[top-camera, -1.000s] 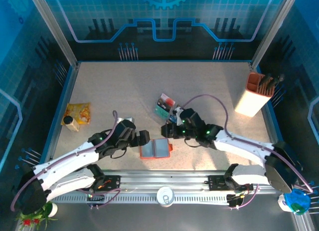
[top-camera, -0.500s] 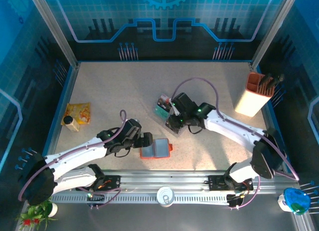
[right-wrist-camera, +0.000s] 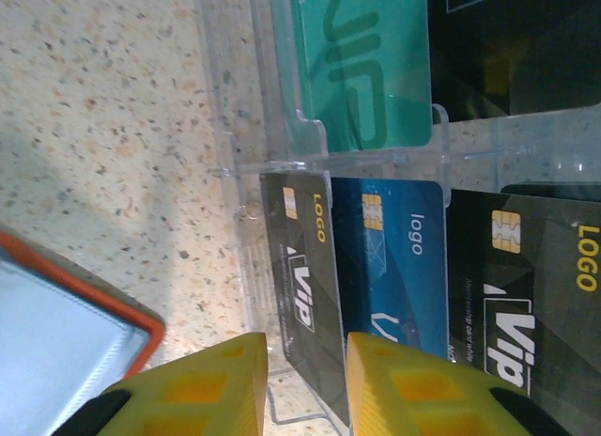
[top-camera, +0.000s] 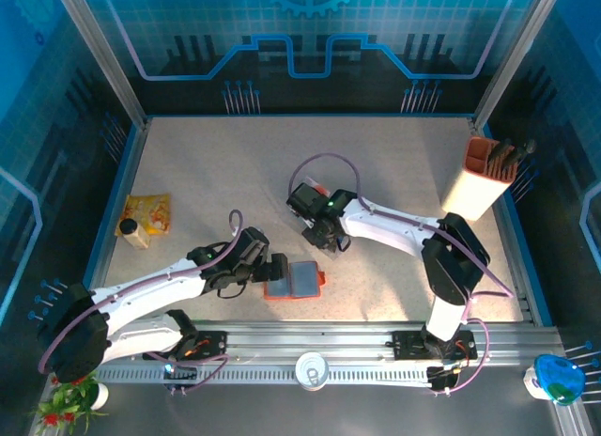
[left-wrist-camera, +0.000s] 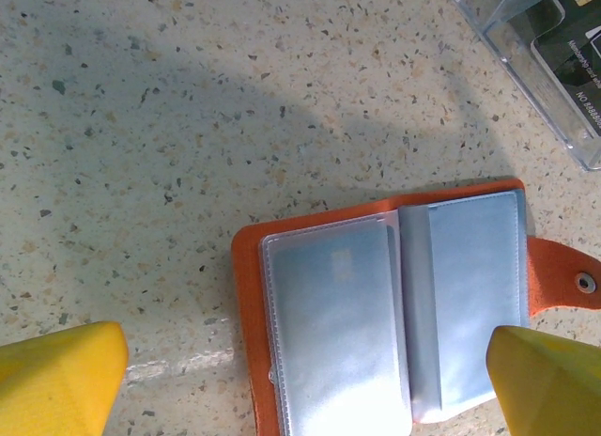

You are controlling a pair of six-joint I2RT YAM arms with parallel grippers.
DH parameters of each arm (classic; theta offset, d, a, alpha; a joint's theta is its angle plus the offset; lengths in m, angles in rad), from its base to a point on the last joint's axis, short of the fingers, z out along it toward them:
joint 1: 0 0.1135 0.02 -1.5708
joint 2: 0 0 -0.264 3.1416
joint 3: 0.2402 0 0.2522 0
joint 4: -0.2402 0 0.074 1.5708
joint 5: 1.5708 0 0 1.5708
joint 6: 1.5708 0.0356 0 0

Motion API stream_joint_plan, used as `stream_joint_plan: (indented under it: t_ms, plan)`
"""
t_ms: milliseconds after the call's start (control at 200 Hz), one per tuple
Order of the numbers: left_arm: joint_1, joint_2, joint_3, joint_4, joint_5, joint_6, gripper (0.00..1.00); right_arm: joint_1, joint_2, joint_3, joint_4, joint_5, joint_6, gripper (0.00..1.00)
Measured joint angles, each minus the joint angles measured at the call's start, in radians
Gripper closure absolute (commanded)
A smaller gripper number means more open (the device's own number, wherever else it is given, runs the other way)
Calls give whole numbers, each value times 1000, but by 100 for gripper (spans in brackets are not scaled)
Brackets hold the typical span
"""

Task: Put the credit cards into the card holder
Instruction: Pick up the credit card from the storage box.

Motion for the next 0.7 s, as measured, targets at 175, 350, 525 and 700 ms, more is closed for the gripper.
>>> stream_joint_plan:
  t_ms: [175, 350, 525, 700]
  plan:
    - [0, 8, -1, 11, 0, 0, 1, 0, 26, 10, -11, 32, -19, 73]
    - [0, 13, -1, 19, 0, 0, 1, 0, 62, 11, -11, 41, -26, 74]
    - [0, 13, -1, 19, 0, 0, 1, -3, 72, 11, -10, 40, -36, 83]
    - [0, 13, -1, 20, 0, 0, 1, -14, 71, 11, -8, 36, -38, 97]
